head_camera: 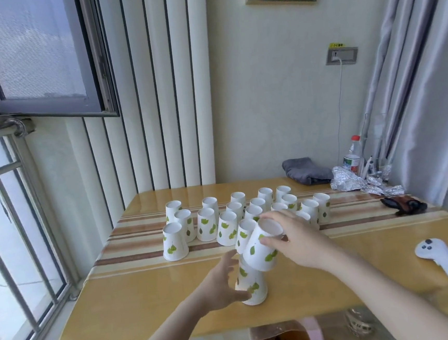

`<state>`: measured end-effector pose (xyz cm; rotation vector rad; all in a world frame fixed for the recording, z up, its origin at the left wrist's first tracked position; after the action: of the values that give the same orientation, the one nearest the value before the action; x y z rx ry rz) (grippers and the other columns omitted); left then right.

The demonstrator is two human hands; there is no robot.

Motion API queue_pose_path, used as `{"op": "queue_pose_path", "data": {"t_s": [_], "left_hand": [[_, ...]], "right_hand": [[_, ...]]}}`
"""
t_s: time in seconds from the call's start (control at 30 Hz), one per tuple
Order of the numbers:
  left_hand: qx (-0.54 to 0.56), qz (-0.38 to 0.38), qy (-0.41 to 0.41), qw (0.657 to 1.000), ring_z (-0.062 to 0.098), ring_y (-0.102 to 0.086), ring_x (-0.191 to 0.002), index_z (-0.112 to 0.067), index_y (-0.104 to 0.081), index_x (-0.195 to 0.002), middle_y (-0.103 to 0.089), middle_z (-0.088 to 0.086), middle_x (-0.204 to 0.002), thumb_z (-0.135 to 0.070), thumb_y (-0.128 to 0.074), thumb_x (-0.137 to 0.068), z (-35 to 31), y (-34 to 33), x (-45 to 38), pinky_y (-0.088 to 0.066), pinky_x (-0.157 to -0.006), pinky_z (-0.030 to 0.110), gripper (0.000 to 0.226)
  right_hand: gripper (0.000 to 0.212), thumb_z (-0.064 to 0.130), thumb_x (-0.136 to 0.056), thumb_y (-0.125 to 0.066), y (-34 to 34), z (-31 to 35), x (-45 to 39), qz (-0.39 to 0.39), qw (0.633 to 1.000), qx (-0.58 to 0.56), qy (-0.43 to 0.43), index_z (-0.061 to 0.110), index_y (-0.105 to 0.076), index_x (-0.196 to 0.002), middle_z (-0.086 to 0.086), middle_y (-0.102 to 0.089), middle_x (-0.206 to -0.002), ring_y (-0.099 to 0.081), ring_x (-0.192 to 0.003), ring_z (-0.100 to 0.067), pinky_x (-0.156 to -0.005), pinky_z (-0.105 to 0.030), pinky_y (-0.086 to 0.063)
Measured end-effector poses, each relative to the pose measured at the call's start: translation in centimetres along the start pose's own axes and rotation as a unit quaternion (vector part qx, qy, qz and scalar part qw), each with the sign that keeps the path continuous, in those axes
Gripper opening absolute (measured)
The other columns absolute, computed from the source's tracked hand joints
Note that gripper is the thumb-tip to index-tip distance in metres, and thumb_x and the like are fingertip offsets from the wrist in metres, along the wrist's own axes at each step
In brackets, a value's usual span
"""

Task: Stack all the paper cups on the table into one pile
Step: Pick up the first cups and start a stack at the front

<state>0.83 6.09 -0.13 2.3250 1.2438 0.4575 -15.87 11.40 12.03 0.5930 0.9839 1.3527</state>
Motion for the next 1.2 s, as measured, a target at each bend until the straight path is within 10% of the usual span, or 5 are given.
{"op": "queue_pose_path", "data": {"t_s": [0.4, 0.67, 0.83, 1.03, 1.2], "left_hand": [[0.063, -0.405, 0.029, 0.912, 0.016, -0.059, -0.107, -0.015, -0.059, -0.111, -0.063, -0.002, -0.116, -0.005, -0.059, -0.082, 3.1, 14.7, 1.0, -0.048, -0.083, 0.027, 0.031], [-0.032, -0.35, 0.1, 0.931, 0.029, -0.034, -0.132, -0.02, -0.032, -0.142, -0.037, 0.01, -0.143, -0.026, -0.079, -0.074, 6.5, 14.8, -4.1, -0.036, -0.107, 0.043, 0.084], [-0.051, -0.303, 0.084, 0.948, 0.03, -0.049, -0.119, -0.017, -0.033, -0.14, -0.05, 0.009, -0.136, -0.026, -0.074, -0.08, 7.8, 13.4, -6.4, -0.041, -0.082, 0.034, 0.073], [0.02, -0.395, -0.039, 0.917, 0.026, -0.055, -0.106, -0.02, -0.037, -0.135, -0.055, 0.001, -0.121, -0.02, -0.072, -0.083, 2.5, 13.3, -5.7, -0.043, -0.078, 0.034, 0.063], [0.068, -0.231, -0.14, 0.96, 0.009, -0.062, -0.098, -0.032, -0.041, -0.128, -0.059, -0.02, -0.104, -0.03, -0.075, -0.081, -5.1, 9.0, -5.7, -0.054, -0.083, 0.026, 0.058]], "right_hand": [[0.074, 0.021, -0.079, -0.07, -9.2, -2.1, -0.3, 0.095, 0.995, 0.008, -0.004, 0.039, -0.029, -0.138, 0.01, -0.04, -0.133, -0.047, -0.103, -0.015, -0.09, -0.031, -0.043], [0.082, 0.023, -0.074, -0.072, -10.4, -3.1, -3.5, 0.093, 0.995, -0.028, -0.005, 0.052, -0.025, -0.134, 0.016, -0.041, -0.126, -0.045, -0.1, -0.009, -0.089, -0.026, -0.045], [0.093, 0.037, -0.06, -0.075, -7.7, -5.5, -4.5, 0.159, 0.981, -0.105, -0.036, 0.06, -0.023, -0.133, 0.018, -0.04, -0.136, -0.049, -0.12, 0.001, -0.101, -0.028, -0.044], [0.053, 0.01, -0.079, -0.06, -1.3, -14.1, -8.4, -0.09, 0.983, 0.026, -0.161, 0.023, -0.05, -0.129, -0.006, -0.047, -0.13, -0.045, -0.125, -0.025, -0.096, -0.035, -0.04], [0.058, 0.029, -0.082, -0.063, -1.7, -18.0, -9.1, -0.064, 0.967, 0.056, -0.238, 0.024, -0.043, -0.136, -0.014, -0.037, -0.14, -0.036, -0.13, -0.035, -0.101, -0.042, -0.039]]}}
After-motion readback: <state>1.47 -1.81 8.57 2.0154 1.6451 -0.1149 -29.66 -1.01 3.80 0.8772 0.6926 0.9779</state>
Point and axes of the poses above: each hand's wrist, its own x-axis away from the middle knuckle, its own y-axis out of the back of the hand, z = x × y, the point moved 5 cm from there along -x, towards the middle knuckle
